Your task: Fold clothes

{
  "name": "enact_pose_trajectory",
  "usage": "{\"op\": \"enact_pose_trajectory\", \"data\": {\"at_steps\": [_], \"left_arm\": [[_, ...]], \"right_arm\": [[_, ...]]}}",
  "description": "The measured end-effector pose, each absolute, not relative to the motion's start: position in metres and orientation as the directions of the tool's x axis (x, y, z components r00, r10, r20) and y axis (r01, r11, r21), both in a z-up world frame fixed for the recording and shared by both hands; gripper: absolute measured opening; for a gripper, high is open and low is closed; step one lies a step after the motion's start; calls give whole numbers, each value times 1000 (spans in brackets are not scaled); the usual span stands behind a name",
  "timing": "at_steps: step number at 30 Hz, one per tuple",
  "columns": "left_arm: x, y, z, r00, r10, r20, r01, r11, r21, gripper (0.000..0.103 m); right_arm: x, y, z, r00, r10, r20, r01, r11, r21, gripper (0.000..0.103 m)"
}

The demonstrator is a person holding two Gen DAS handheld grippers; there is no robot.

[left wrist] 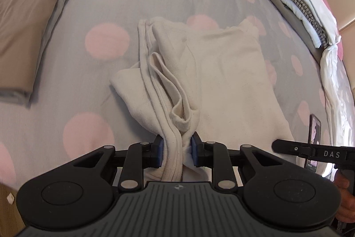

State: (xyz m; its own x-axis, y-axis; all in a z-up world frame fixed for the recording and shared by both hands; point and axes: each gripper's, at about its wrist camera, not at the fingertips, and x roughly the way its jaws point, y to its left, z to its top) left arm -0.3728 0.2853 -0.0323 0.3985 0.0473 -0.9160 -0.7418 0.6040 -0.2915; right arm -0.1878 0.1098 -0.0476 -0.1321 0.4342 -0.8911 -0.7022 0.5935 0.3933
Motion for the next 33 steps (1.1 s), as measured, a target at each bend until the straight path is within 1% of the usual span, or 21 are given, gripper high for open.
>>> {"op": "enact_pose_trajectory", "data": {"at_steps": [4, 7, 8, 9, 10, 11, 13, 14, 15, 17, 19, 23, 26, 28, 29, 32, 33], "left_arm": [[-377, 277, -45, 380, 46, -924, -752, 597, -280, 23], [-380, 276, -52, 381, 55, -923, -756, 593, -276, 27], [-381, 276, -54, 381, 57, -923, -760, 587, -277, 30], [-383, 275, -55, 378, 62, -924, -768, 578, -276, 31], [-385, 275, -54, 374, 74, -925, -780, 564, -270, 38], [-390, 274, -51, 376, 93, -922, -794, 545, -269, 45], [-400, 271, -45, 378, 134, -916, -821, 506, -265, 52], [-399, 272, -42, 379, 147, -913, -829, 493, -265, 53], [-399, 272, -39, 381, 161, -911, -836, 480, -265, 53], [-397, 274, -33, 404, 194, -894, -838, 470, -277, 58], [-394, 276, -33, 423, 240, -874, -838, 471, -277, 60], [-380, 282, -47, 393, 260, -882, -829, 515, -218, 60], [-377, 292, -59, 367, 257, -894, -844, 497, -203, 60], [-379, 298, -68, 396, 233, -888, -837, 489, -244, 61], [-382, 301, -72, 406, 224, -886, -838, 478, -263, 67], [-390, 313, -85, 451, 184, -873, -835, 432, -340, 74], [-392, 317, -88, 468, 173, -867, -831, 420, -364, 74]], "right_arm": [[-194, 111, -61, -113, 403, -908, -722, 594, 354, 14], [-194, 112, -71, -105, 386, -916, -729, 597, 335, 15], [-192, 112, -73, -108, 379, -919, -724, 604, 334, 16], [-191, 112, -74, -112, 372, -921, -715, 614, 335, 23], [-189, 112, -74, -112, 367, -924, -704, 627, 334, 26], [-187, 112, -71, -105, 364, -926, -697, 638, 329, 31], [-183, 110, -65, -90, 379, -921, -691, 642, 332, 33], [-181, 109, -62, -82, 389, -917, -687, 645, 335, 38], [-178, 107, -60, -74, 397, -915, -682, 650, 336, 40], [-172, 104, -57, -67, 410, -910, -670, 657, 345, 43], [-168, 101, -57, -64, 420, -905, -663, 660, 353, 44], [-162, 103, -56, -39, 449, -893, -667, 654, 358, 45], [-158, 113, -58, -27, 475, -880, -681, 636, 364, 47], [-152, 121, -61, -43, 496, -867, -689, 614, 385, 48], [-150, 124, -63, -50, 506, -861, -694, 602, 394, 48], [-141, 137, -71, -54, 529, -847, -711, 575, 405, 49], [-138, 141, -74, -61, 537, -842, -711, 568, 414, 49]]}}
